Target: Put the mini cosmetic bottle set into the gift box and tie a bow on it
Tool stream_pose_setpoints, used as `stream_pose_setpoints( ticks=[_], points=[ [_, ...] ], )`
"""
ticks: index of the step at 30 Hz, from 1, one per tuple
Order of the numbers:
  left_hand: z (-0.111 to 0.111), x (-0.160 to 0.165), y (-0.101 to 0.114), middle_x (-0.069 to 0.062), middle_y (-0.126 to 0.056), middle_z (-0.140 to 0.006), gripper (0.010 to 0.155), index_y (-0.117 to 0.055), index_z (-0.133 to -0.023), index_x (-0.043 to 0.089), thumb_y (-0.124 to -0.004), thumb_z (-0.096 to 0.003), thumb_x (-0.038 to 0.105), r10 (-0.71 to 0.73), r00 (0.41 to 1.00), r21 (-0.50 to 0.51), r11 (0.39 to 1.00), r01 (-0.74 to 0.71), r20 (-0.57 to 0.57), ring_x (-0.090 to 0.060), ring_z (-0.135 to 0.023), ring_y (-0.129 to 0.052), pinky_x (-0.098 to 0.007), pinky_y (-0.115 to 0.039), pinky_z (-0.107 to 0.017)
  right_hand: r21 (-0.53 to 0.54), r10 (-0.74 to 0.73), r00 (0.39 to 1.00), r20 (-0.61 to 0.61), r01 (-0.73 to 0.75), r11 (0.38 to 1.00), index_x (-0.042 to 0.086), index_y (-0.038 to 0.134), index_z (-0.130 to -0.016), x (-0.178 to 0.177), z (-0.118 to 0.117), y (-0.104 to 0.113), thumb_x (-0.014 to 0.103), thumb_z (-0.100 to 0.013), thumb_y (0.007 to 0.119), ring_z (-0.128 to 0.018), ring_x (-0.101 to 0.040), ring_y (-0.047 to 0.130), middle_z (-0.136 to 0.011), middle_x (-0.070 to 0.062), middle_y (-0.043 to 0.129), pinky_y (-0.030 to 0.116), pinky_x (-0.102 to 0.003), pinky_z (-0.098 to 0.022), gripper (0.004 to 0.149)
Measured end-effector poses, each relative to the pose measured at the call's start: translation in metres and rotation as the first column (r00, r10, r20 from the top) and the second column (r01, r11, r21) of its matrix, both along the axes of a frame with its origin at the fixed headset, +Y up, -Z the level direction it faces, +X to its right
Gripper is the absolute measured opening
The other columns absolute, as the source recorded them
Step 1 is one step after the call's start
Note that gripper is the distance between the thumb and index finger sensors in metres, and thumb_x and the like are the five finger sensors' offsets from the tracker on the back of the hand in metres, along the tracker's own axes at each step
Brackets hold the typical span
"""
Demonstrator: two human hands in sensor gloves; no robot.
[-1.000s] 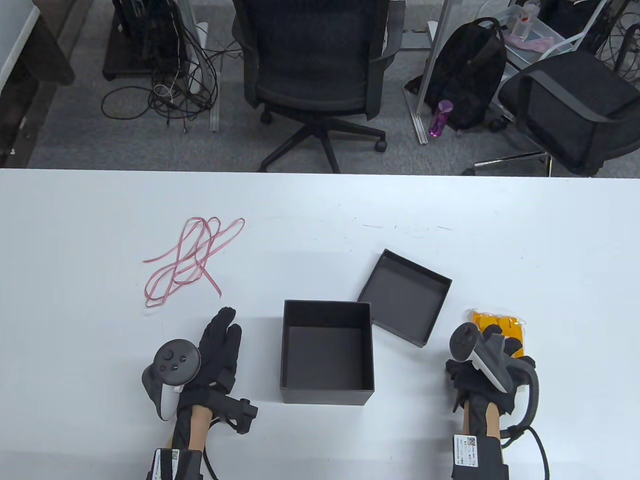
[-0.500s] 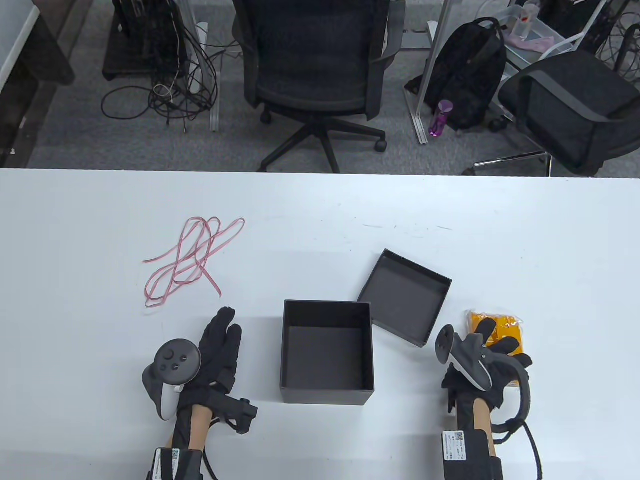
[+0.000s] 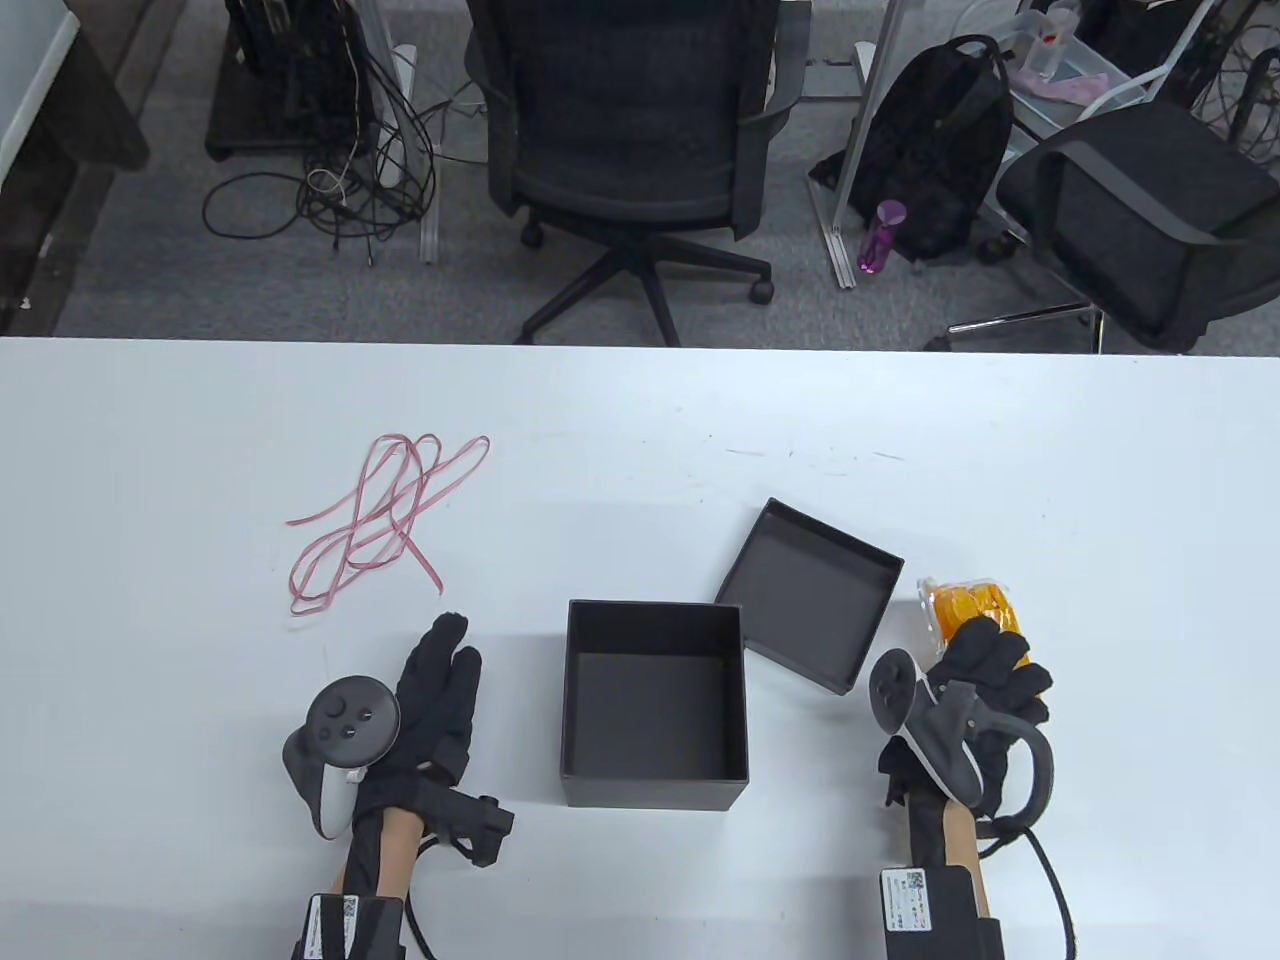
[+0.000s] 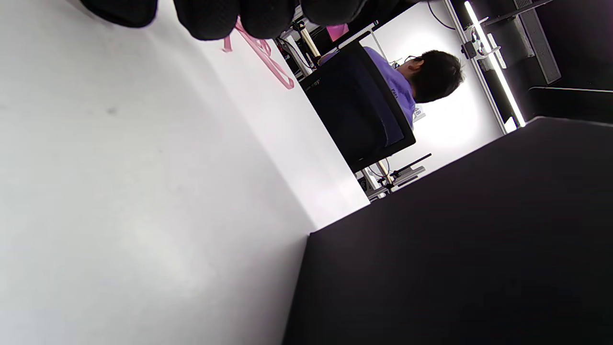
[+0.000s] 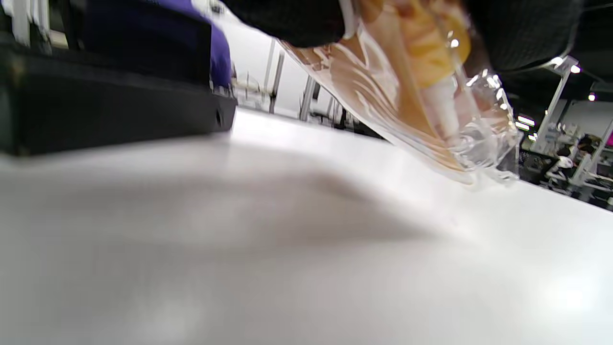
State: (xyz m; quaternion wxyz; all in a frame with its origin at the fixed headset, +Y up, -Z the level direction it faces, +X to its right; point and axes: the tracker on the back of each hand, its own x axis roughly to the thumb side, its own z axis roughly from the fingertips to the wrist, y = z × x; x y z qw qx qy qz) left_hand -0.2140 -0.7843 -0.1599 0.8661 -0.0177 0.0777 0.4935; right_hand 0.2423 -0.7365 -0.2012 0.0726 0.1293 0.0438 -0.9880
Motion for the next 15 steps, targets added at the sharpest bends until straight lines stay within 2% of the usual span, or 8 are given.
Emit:
stream_pose_setpoints(
  ticks=[2,3,7,10,14,15],
  points=[
    [0.0,0.0,0.0,-0.026,-0.05,-0.117,0.067,-0.044,-0.117,0.015,-0.049,-0.0614,0.051,0.001,1.0,-0.002,1.0,-0.001,-0.002,-0.058,-0.101,-0.063,-0.072,-0.062,-0.069,0.128,-0.074,0.995,-0.069,0.082,0.988,-0.02,0.021,-0.107,-0.002,0.005,0.016,0.005,-0.055,0.064,-0.086,-0.074,0.058,-0.104,-0.05,0.039,0.06,-0.078,-0.059,0.072],
    [0.0,0.0,0.0,-0.026,-0.05,-0.117,0.067,-0.044,-0.117,0.015,-0.049,-0.0614,0.051,0.001,1.0,-0.003,1.0,-0.001,-0.003,-0.058,-0.101,-0.063,-0.072,-0.062,-0.069,0.217,-0.131,0.982,-0.138,0.159,0.963,-0.019,0.021,-0.107,-0.004,0.008,0.028,0.005,-0.054,0.064,-0.087,-0.074,0.057,-0.104,-0.049,0.039,0.06,-0.077,-0.059,0.072],
    [0.0,0.0,-0.001,-0.026,-0.05,-0.117,0.067,-0.045,-0.117,0.015,-0.049,-0.0614,0.051,-0.001,1.0,-0.003,1.0,0.001,-0.005,-0.058,-0.101,-0.063,-0.073,-0.062,-0.069,0.355,-0.238,0.92,-0.31,0.344,0.869,-0.016,0.023,-0.107,-0.013,0.017,0.051,0.005,-0.054,0.065,-0.089,-0.071,0.058,-0.106,-0.046,0.04,0.061,-0.076,-0.059,0.071],
    [0.0,0.0,-0.001,-0.026,-0.05,-0.117,0.067,-0.045,-0.117,0.015,-0.049,-0.0614,0.051,-0.003,1.0,-0.001,1.0,0.003,-0.004,-0.058,-0.101,-0.063,-0.072,-0.062,-0.069,0.391,-0.293,0.859,-0.42,0.462,0.796,-0.015,0.024,-0.108,-0.023,0.024,0.064,0.006,-0.054,0.065,-0.089,-0.07,0.06,-0.106,-0.045,0.041,0.062,-0.075,-0.059,0.071],
    [0.0,0.0,-0.001,-0.026,-0.05,-0.117,0.067,-0.045,-0.117,0.015,-0.049,-0.0614,0.051,-0.005,1.0,-0.001,1.0,0.005,-0.002,-0.058,-0.101,-0.063,-0.072,-0.062,-0.069,0.371,-0.363,0.707,-0.608,0.656,0.657,-0.015,0.023,-0.107,-0.041,0.036,0.084,0.007,-0.054,0.064,-0.09,-0.069,0.059,-0.106,-0.044,0.04,0.062,-0.074,-0.06,0.071],
    [0.0,0.0,-0.001,-0.026,-0.05,-0.117,0.067,-0.045,-0.117,0.015,-0.049,-0.0614,0.051,-0.005,1.0,-0.001,1.0,0.005,-0.002,-0.058,-0.101,-0.063,-0.072,-0.062,-0.069,0.349,-0.378,0.649,-0.66,0.711,0.61,-0.015,0.023,-0.107,-0.048,0.041,0.09,0.007,-0.054,0.064,-0.09,-0.069,0.059,-0.106,-0.044,0.041,0.062,-0.074,-0.06,0.071]
  ],
)
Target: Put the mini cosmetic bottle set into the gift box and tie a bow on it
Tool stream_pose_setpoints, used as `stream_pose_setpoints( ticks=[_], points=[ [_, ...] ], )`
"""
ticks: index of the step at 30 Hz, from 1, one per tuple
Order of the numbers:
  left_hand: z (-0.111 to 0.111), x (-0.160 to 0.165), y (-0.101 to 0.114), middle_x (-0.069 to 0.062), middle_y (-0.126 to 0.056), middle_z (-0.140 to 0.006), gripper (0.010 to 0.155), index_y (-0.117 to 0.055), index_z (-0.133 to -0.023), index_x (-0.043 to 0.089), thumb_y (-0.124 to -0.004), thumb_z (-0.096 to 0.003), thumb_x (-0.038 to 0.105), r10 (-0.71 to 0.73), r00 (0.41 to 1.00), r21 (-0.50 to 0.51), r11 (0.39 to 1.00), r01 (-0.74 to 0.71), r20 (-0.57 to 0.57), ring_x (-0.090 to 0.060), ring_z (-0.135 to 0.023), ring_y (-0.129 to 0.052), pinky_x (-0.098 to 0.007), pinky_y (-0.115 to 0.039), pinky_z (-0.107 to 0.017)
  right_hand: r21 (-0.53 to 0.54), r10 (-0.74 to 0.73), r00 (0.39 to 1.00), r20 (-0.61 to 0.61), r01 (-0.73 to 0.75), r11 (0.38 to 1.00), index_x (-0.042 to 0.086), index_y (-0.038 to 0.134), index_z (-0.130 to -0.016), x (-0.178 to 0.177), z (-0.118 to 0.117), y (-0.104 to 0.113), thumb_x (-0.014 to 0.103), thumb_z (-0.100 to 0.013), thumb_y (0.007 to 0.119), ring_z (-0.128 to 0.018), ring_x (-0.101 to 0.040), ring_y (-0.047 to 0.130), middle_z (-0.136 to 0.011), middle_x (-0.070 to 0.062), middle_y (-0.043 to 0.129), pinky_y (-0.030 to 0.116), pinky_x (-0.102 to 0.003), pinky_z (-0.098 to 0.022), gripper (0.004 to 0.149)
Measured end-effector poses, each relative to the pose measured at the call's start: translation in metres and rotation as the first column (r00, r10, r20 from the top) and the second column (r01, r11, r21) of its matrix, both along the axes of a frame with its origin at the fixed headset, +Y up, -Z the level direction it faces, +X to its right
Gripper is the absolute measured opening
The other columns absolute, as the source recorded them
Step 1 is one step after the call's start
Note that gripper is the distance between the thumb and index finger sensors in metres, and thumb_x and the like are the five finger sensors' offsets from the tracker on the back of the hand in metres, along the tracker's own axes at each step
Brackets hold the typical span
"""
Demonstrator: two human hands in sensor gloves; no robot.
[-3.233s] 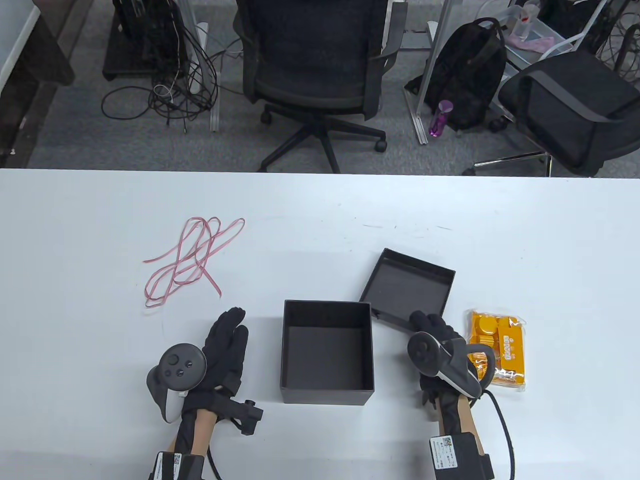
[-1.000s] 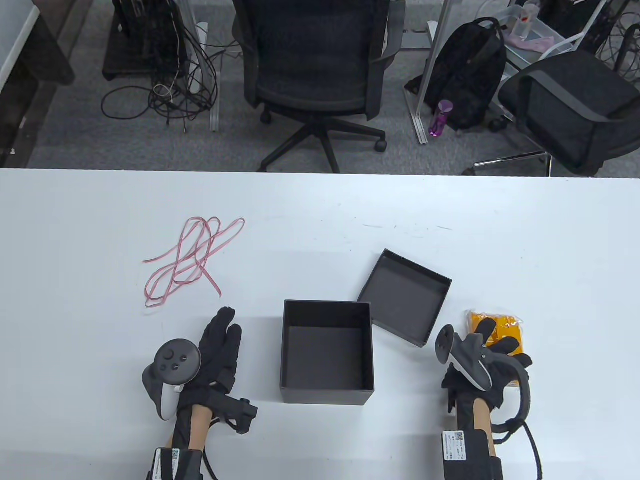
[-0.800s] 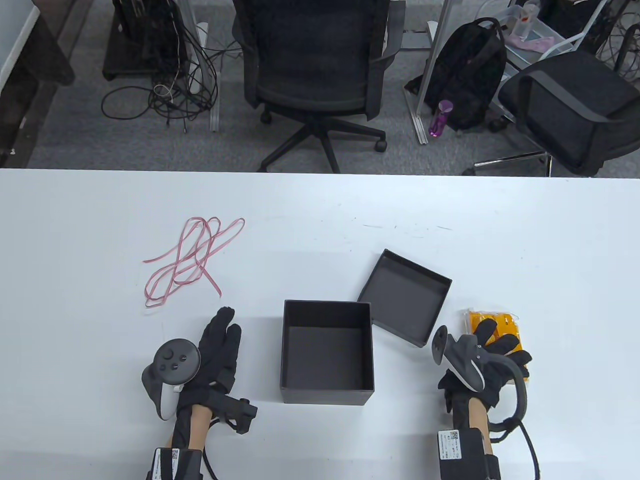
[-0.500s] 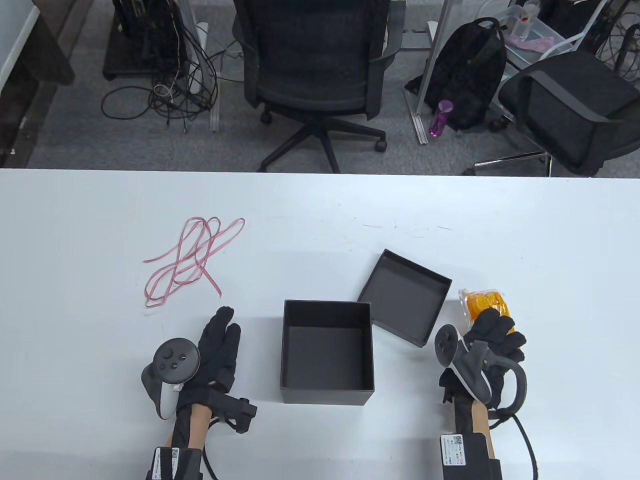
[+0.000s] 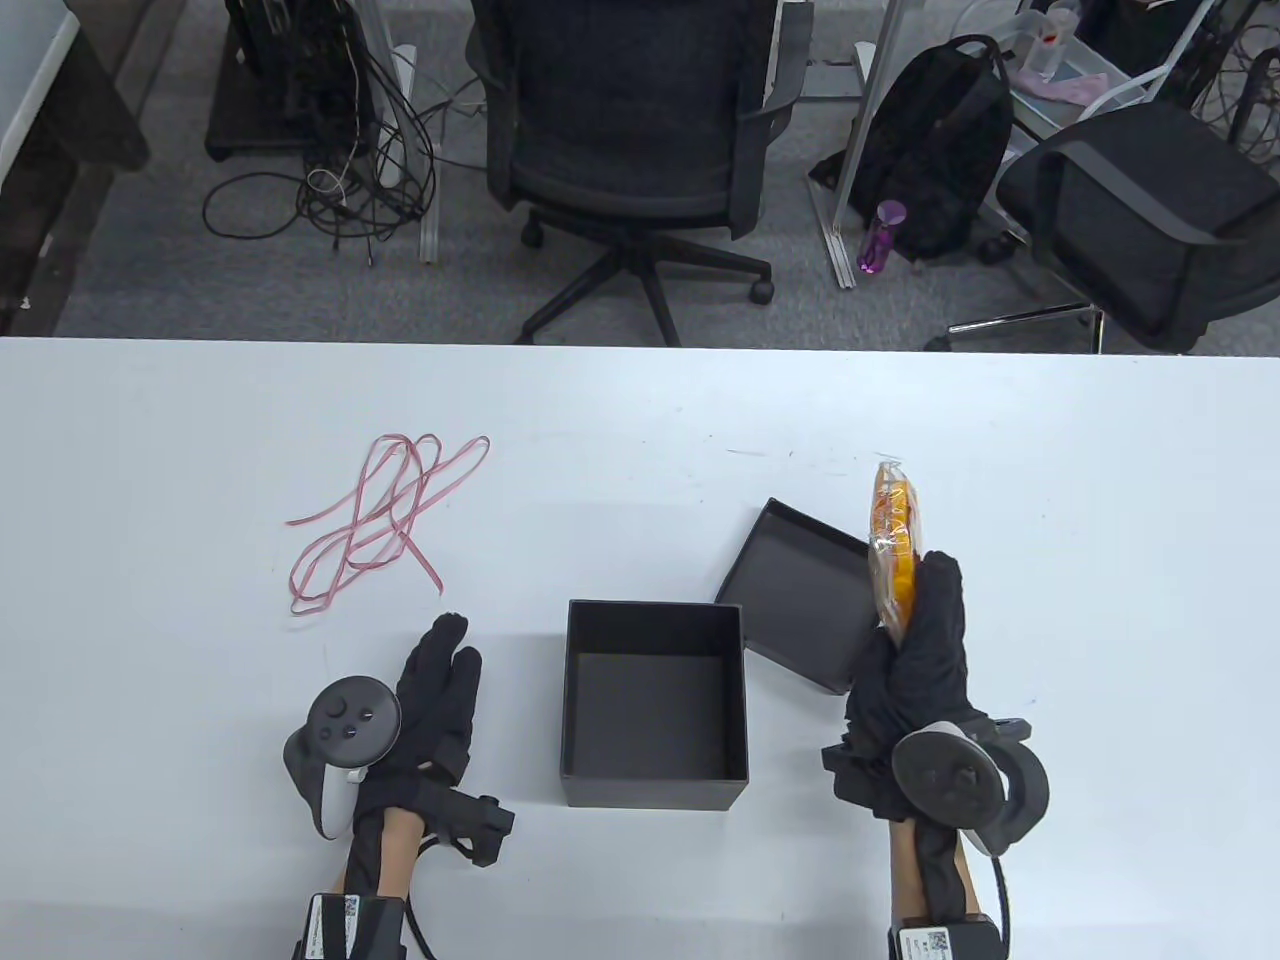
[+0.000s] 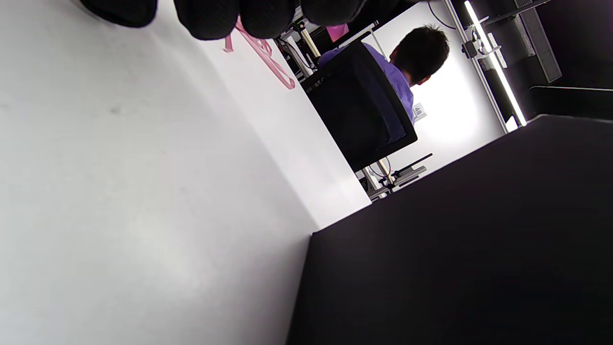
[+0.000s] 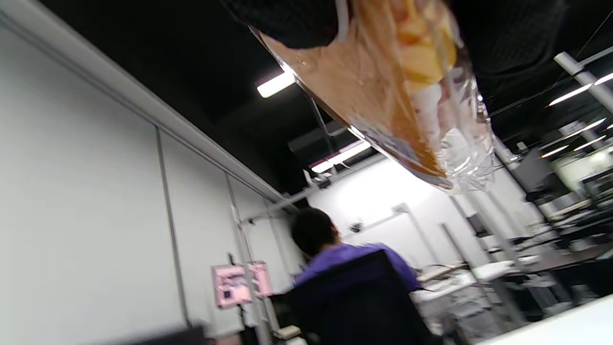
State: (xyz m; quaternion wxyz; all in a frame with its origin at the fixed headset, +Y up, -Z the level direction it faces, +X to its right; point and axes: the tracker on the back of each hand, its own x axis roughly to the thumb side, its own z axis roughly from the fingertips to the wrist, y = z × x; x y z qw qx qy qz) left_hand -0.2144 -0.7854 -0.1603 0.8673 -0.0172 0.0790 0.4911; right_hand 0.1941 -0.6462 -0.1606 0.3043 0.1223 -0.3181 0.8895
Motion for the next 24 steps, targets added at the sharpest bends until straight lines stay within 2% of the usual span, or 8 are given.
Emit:
stream_pose_setpoints(
  ticks=[3,5,10,15,24],
  points=[
    [0.0,0.0,0.0,-0.026,-0.05,-0.117,0.067,-0.045,-0.117,0.015,-0.049,-0.0614,0.051,0.0,1.0,0.0,1.0,0.0,0.0,-0.058,-0.101,-0.063,-0.072,-0.062,-0.069,0.053,-0.075,0.987,-0.14,0.083,0.995,-0.015,0.023,-0.107,-0.016,0.011,0.013,0.008,-0.054,0.064,-0.09,-0.068,0.06,-0.106,-0.044,0.041,0.063,-0.073,-0.06,0.071],
    [0.0,0.0,0.0,-0.026,-0.05,-0.117,0.067,-0.045,-0.117,0.014,-0.049,-0.0614,0.051,0.0,1.0,0.0,1.0,0.0,0.0,-0.058,-0.101,-0.063,-0.072,-0.062,-0.069,0.055,-0.105,0.962,-0.253,0.123,0.991,-0.015,0.023,-0.108,-0.03,0.021,0.022,0.008,-0.055,0.064,-0.09,-0.067,0.061,-0.106,-0.044,0.042,0.063,-0.072,-0.061,0.07],
    [0.0,0.0,0.0,-0.026,-0.05,-0.117,0.067,-0.045,-0.117,0.014,-0.049,-0.0614,0.051,0.0,1.0,0.0,1.0,0.0,0.0,-0.058,-0.101,-0.063,-0.073,-0.062,-0.069,0.026,-0.105,0.902,-0.418,0.127,0.992,-0.014,0.027,-0.108,-0.057,0.034,0.026,0.01,-0.055,0.065,-0.09,-0.065,0.066,-0.106,-0.043,0.045,0.066,-0.07,-0.061,0.069],
    [0.0,0.0,0.0,-0.026,-0.05,-0.117,0.067,-0.045,-0.117,0.015,-0.049,-0.0613,0.051,0.0,1.0,0.0,1.0,0.0,0.0,-0.058,-0.101,-0.063,-0.073,-0.062,-0.069,-0.012,-0.042,0.879,-0.474,0.041,0.999,-0.015,0.029,-0.108,-0.077,0.036,0.018,0.012,-0.055,0.066,-0.087,-0.06,0.075,-0.105,-0.04,0.054,0.074,-0.065,-0.059,0.07],
    [0.0,-0.001,-0.001,-0.025,-0.051,-0.117,0.067,-0.045,-0.117,0.015,-0.049,-0.0612,0.051,0.002,1.0,0.008,1.0,-0.002,-0.009,-0.057,-0.102,-0.063,-0.073,-0.062,-0.069,-0.028,0.126,0.898,-0.422,-0.152,0.988,-0.011,0.04,-0.108,-0.094,0.03,-0.007,0.022,-0.056,0.069,-0.073,-0.048,0.094,-0.097,-0.032,0.071,0.087,-0.052,-0.051,0.068]
  ],
)
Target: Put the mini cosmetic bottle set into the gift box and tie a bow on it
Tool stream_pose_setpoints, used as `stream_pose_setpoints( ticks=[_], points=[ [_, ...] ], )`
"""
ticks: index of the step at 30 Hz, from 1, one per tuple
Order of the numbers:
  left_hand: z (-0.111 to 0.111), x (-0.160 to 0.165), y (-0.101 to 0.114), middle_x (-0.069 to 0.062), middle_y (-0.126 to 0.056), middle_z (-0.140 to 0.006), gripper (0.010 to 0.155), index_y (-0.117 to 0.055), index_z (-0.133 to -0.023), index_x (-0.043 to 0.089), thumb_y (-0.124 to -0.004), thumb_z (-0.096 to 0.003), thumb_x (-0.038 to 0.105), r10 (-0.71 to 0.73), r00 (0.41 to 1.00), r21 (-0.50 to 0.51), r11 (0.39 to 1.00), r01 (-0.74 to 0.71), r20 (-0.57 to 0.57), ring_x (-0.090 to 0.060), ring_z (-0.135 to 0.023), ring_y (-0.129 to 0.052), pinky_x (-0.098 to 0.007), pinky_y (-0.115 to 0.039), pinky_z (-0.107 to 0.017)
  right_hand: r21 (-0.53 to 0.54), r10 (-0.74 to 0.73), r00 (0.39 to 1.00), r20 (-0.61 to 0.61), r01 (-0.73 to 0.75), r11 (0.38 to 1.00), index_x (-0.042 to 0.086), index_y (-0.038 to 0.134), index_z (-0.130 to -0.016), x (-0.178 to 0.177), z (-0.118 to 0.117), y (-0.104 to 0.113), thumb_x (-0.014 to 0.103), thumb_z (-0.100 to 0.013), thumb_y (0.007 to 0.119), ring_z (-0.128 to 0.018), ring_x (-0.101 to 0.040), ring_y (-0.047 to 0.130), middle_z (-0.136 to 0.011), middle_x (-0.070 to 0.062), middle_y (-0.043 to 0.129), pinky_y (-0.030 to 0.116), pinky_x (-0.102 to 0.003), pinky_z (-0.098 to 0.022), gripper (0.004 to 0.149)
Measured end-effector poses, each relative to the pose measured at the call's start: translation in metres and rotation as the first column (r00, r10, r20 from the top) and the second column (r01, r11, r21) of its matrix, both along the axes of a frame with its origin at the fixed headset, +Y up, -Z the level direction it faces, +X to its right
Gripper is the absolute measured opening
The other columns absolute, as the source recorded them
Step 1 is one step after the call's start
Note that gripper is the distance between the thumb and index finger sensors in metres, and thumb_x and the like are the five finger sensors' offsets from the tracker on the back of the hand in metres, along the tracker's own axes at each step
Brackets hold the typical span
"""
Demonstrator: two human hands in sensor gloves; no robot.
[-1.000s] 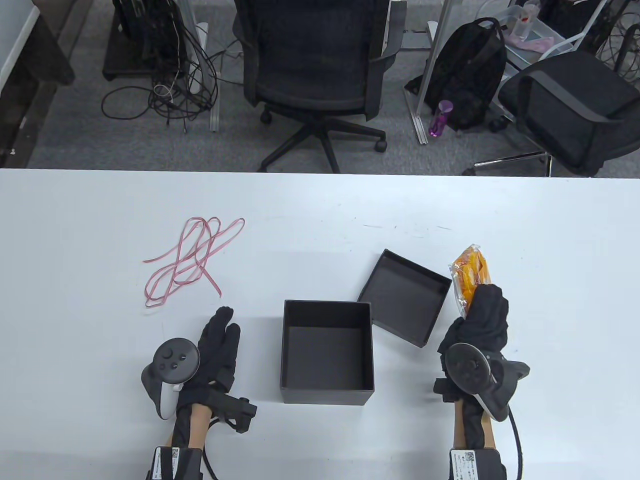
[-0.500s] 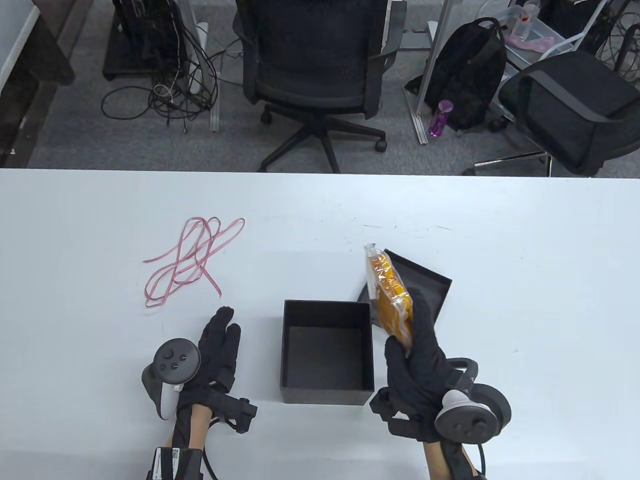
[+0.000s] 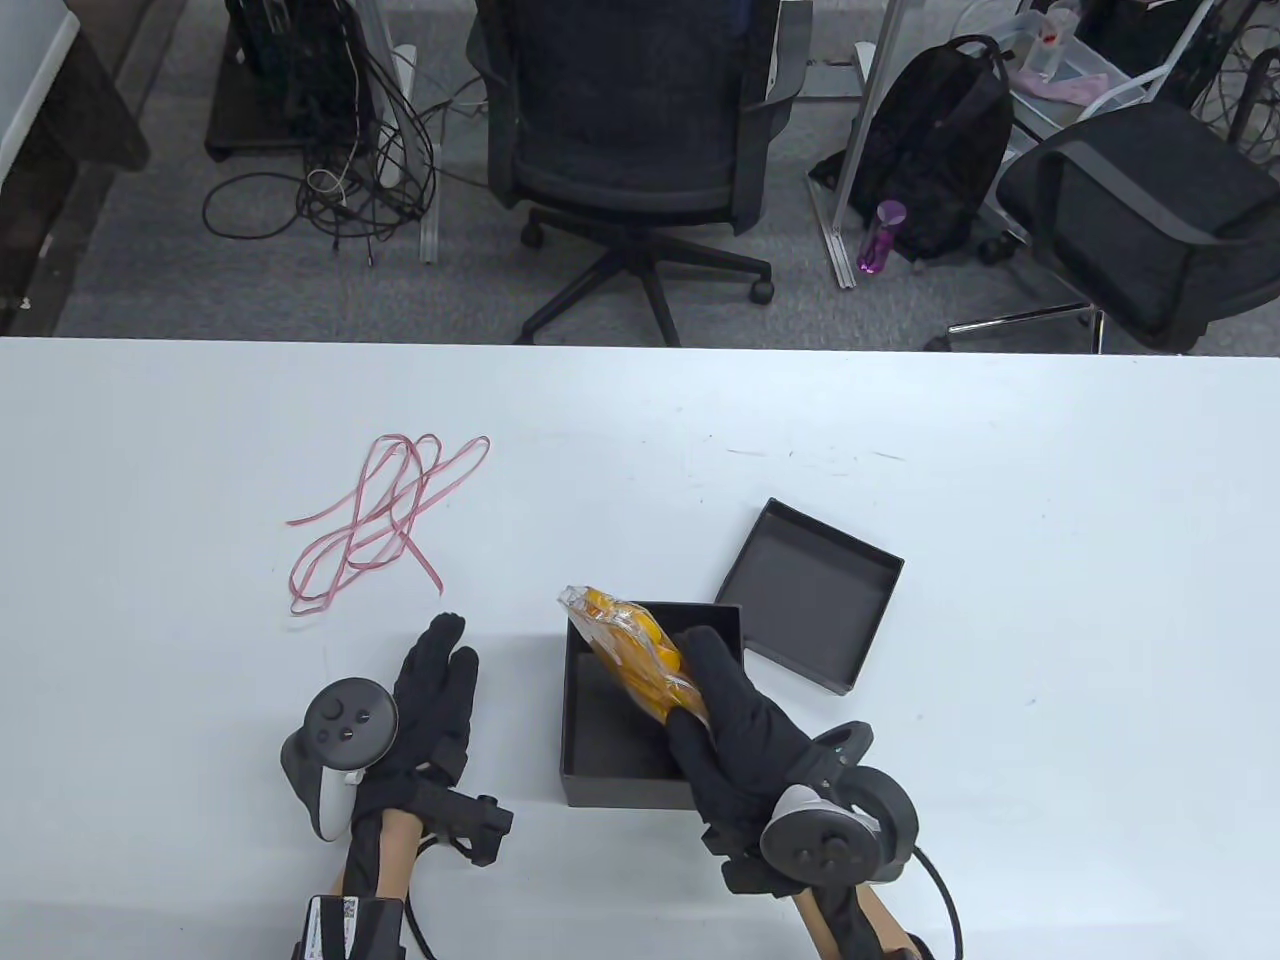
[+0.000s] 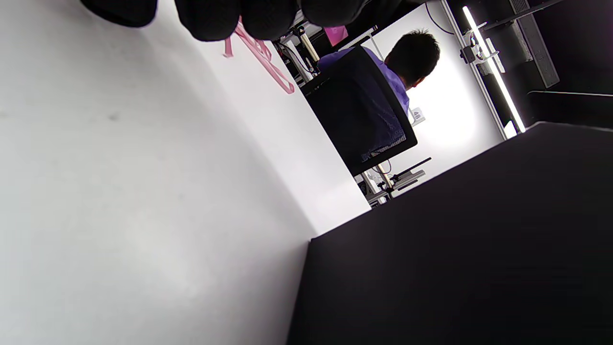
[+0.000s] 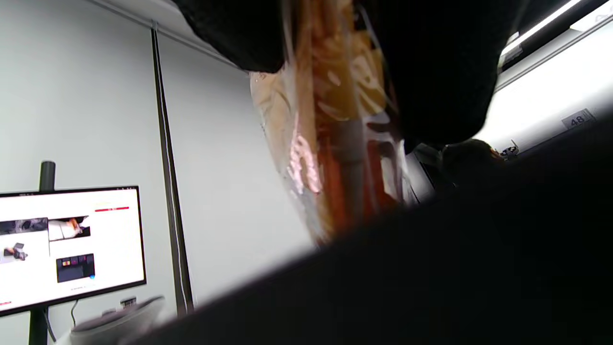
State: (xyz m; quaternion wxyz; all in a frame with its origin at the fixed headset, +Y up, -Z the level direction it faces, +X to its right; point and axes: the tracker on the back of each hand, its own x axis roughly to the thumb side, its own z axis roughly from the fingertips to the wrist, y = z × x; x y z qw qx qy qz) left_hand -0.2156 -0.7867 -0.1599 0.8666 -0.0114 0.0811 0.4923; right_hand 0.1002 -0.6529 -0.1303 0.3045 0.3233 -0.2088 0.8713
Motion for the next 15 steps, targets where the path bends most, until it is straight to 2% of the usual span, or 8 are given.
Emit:
stream_pose_setpoints(
  ticks=[6,15],
  points=[
    [0.0,0.0,0.0,-0.025,-0.051,-0.117,0.067,-0.045,-0.117,0.015,-0.049,-0.0612,0.051,-0.009,1.0,0.0,1.0,0.009,0.003,-0.057,-0.101,-0.063,-0.073,-0.062,-0.069,0.0,0.128,0.991,0.028,-0.128,0.992,-0.011,0.041,-0.108,-0.012,-0.002,-0.018,0.022,-0.057,0.068,-0.07,-0.046,0.095,-0.096,-0.032,0.072,0.089,-0.05,-0.049,0.066],
    [0.001,-0.001,-0.001,-0.025,-0.051,-0.117,0.067,-0.045,-0.117,0.015,-0.049,-0.0611,0.051,-0.01,1.0,-0.006,1.0,0.01,-0.002,-0.057,-0.101,-0.064,-0.072,-0.062,-0.069,-0.012,0.105,0.988,0.113,-0.104,0.994,-0.013,0.04,-0.107,-0.012,-0.004,-0.028,0.02,-0.057,0.065,-0.069,-0.048,0.094,-0.095,-0.035,0.069,0.088,-0.05,-0.047,0.065]
  ],
)
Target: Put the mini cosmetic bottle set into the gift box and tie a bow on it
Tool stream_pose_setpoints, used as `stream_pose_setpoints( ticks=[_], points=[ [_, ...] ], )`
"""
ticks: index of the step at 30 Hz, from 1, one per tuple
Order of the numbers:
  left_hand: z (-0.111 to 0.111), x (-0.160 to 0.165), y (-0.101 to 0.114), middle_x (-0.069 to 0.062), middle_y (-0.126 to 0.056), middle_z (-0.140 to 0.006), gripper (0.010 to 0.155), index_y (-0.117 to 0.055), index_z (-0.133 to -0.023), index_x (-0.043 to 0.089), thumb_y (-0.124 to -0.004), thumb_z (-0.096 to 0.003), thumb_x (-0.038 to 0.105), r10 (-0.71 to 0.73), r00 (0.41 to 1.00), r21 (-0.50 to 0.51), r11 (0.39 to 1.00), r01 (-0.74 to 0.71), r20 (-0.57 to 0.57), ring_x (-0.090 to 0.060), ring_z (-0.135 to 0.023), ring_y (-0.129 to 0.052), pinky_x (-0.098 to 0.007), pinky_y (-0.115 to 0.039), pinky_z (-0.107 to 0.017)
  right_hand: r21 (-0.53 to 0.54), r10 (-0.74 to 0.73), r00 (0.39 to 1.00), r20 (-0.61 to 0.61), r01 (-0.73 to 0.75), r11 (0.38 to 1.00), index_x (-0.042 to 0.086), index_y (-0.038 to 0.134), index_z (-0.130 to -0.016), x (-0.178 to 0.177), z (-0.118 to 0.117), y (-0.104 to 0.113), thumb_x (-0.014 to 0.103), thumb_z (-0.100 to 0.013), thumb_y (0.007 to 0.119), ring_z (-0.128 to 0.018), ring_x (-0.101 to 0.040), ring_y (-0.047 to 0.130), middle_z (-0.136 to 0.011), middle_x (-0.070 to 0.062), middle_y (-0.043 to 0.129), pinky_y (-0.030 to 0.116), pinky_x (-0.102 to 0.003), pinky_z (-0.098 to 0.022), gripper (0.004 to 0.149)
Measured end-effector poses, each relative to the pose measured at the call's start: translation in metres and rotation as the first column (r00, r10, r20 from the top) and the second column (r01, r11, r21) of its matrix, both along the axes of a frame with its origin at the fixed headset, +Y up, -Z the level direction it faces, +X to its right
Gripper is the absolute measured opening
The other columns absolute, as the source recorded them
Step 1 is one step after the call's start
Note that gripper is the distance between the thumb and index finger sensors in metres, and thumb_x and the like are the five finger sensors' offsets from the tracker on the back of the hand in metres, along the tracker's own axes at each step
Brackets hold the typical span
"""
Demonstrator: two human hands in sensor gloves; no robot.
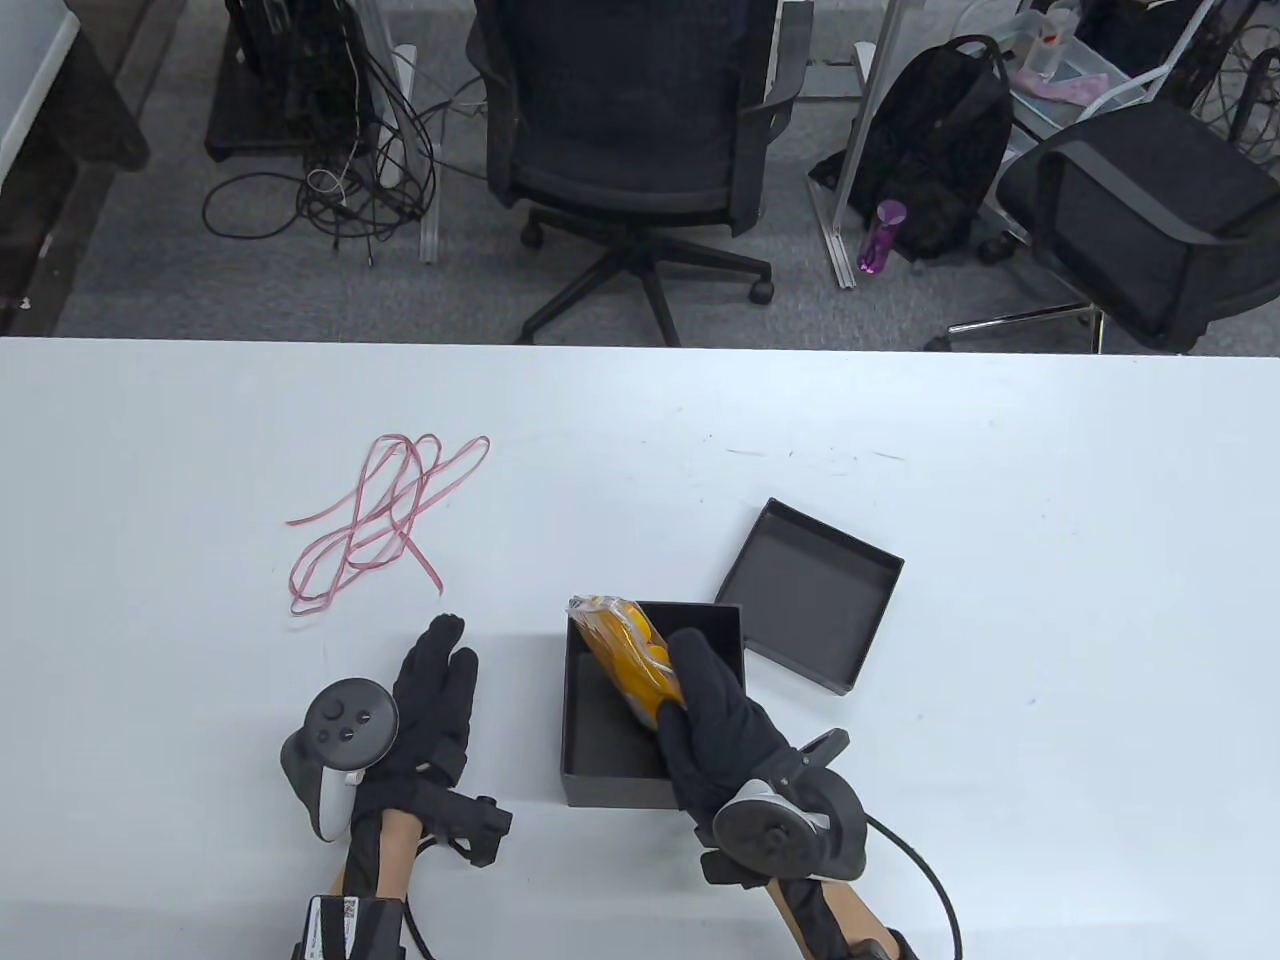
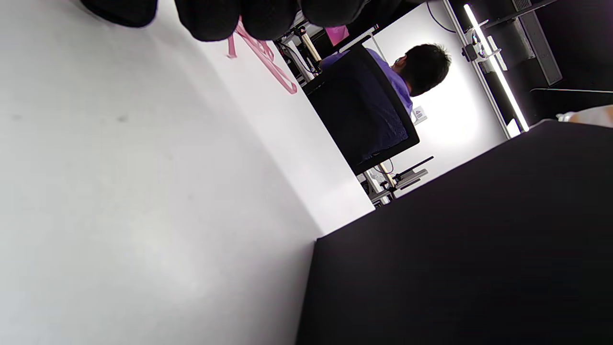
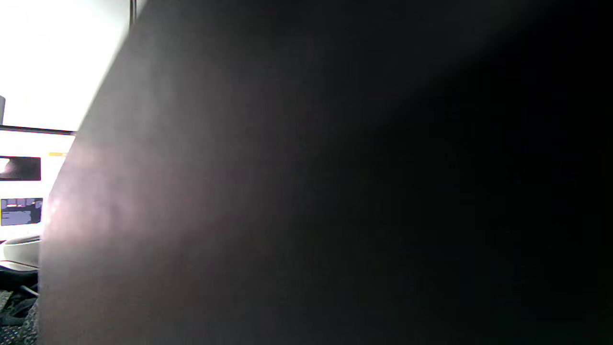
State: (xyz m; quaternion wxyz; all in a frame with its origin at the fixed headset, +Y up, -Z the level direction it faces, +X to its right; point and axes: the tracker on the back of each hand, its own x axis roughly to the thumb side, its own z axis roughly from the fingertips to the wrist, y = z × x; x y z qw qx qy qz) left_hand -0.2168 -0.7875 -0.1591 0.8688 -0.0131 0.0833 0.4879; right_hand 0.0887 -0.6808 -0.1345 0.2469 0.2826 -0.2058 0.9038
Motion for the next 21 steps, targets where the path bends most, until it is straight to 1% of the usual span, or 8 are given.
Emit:
stream_pose_setpoints(
  ticks=[2,9,15,18,20,21],
  points=[
    [0.0001,-0.0001,0.0,-0.025,-0.051,-0.117,0.067,-0.045,-0.117,0.015,-0.049,-0.0612,0.051,-0.001,1.0,0.0,1.0,0.001,0.0,-0.057,-0.101,-0.064,-0.072,-0.062,-0.069,-0.01,0.007,1.0,0.006,-0.007,1.0,-0.014,0.039,-0.107,-0.0003,-0.0002,-0.0004,0.02,-0.058,0.065,-0.069,-0.047,0.094,-0.095,-0.035,0.069,0.088,-0.05,-0.047,0.065],
    [0.0002,-0.0005,-0.0001,-0.025,-0.051,-0.117,0.067,-0.046,-0.117,0.015,-0.049,-0.0611,0.051,-0.007,1.0,-0.002,1.0,0.007,0.0,-0.057,-0.101,-0.064,-0.072,-0.062,-0.069,0.01,0.014,0.999,0.036,-0.014,1.0,-0.016,0.041,-0.106,-0.0002,0.0003,0.0001,0.019,-0.057,0.065,-0.067,-0.046,0.095,-0.092,-0.036,0.071,0.089,-0.048,-0.046,0.065],
    [0.0001,-0.0002,-0.0004,-0.025,-0.051,-0.117,0.067,-0.046,-0.117,0.015,-0.049,-0.0612,0.051,-0.015,1.0,-0.007,1.0,0.015,0.002,-0.058,-0.101,-0.064,-0.072,-0.062,-0.069,0.021,0.002,0.998,0.056,-0.003,1.0,-0.016,0.046,-0.104,0.0008,0.0006,0.0002,0.02,-0.058,0.067,-0.063,-0.045,0.097,-0.086,-0.036,0.075,0.091,-0.047,-0.044,0.062],
    [0.0,0.0002,-0.0006,-0.025,-0.051,-0.116,0.067,-0.045,-0.117,0.015,-0.049,-0.0611,0.051,-0.023,1.0,-0.008,1.0,0.023,0.005,-0.058,-0.101,-0.064,-0.072,-0.062,-0.069,0.011,0.035,0.998,0.048,-0.036,0.999,-0.015,0.05,-0.104,-0.0015,0.0006,0.0002,0.021,-0.058,0.068,-0.063,-0.046,0.097,-0.085,-0.035,0.076,0.09,-0.048,-0.044,0.06],
    [-0.0001,0.0003,-0.0007,-0.025,-0.051,-0.116,0.067,-0.046,-0.117,0.015,-0.049,-0.0612,0.051,-0.028,1.0,-0.009,1.0,0.028,0.006,-0.058,-0.101,-0.064,-0.072,-0.062,-0.069,-0.018,0.099,0.994,0.034,-0.099,0.995,-0.014,0.052,-0.104,-0.0049,0.0003,0.0002,0.02,-0.058,0.069,-0.064,-0.047,0.096,-0.086,-0.035,0.076,0.088,-0.05,-0.046,0.059],
    [-0.0001,0.0004,-0.0008,-0.025,-0.051,-0.117,0.067,-0.045,-0.117,0.015,-0.049,-0.0611,0.051,-0.03,1.0,-0.009,1.0,0.03,0.007,-0.058,-0.101,-0.064,-0.072,-0.062,-0.069,-0.04,0.154,0.988,0.017,-0.153,0.987,-0.014,0.053,-0.104,-0.0081,0.0,-0.0003,0.02,-0.058,0.068,-0.065,-0.048,0.095,-0.087,-0.035,0.076,0.086,-0.051,-0.047,0.059]
  ],
)
